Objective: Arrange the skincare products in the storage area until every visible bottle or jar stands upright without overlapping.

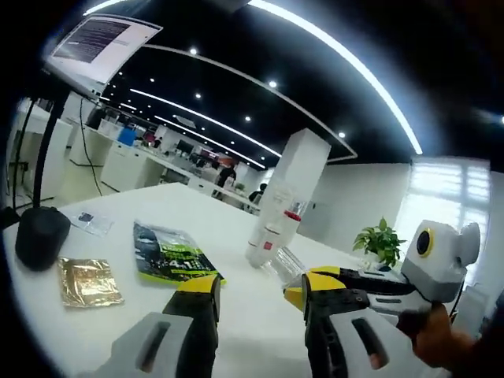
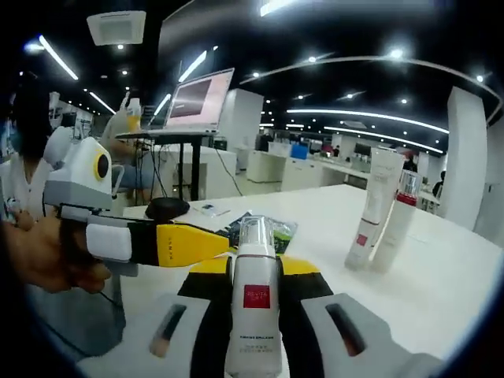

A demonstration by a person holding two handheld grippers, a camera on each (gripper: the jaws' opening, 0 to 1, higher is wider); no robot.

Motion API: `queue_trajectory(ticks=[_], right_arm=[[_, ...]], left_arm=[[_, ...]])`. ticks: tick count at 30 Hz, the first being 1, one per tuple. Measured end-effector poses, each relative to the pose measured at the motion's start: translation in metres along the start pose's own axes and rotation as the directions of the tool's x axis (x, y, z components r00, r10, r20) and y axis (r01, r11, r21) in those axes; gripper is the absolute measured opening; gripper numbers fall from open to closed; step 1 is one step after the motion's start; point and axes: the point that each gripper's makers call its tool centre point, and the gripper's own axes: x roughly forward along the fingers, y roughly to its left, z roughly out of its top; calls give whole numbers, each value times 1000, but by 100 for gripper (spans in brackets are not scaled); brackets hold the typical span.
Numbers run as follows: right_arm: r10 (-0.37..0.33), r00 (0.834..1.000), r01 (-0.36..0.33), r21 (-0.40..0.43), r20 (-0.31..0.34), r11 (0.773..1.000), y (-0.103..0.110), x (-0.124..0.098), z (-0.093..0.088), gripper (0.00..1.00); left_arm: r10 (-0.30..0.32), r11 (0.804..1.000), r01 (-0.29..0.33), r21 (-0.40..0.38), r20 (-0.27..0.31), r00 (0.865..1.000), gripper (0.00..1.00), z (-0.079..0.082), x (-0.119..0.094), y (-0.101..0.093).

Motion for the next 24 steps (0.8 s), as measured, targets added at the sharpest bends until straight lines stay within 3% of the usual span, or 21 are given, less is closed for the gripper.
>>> queue_trajectory(ticks=[12,24], right_arm=[[71,997,-70,-25,25,997,19,3,-1,20],[144,987,-140,-59,71,988,35,3,4,20]], left_arm=[[-65,996,65,-62,-3,998,38,0,2,-11],[-86,989,88,-116,19,996,34,0,1,-14]])
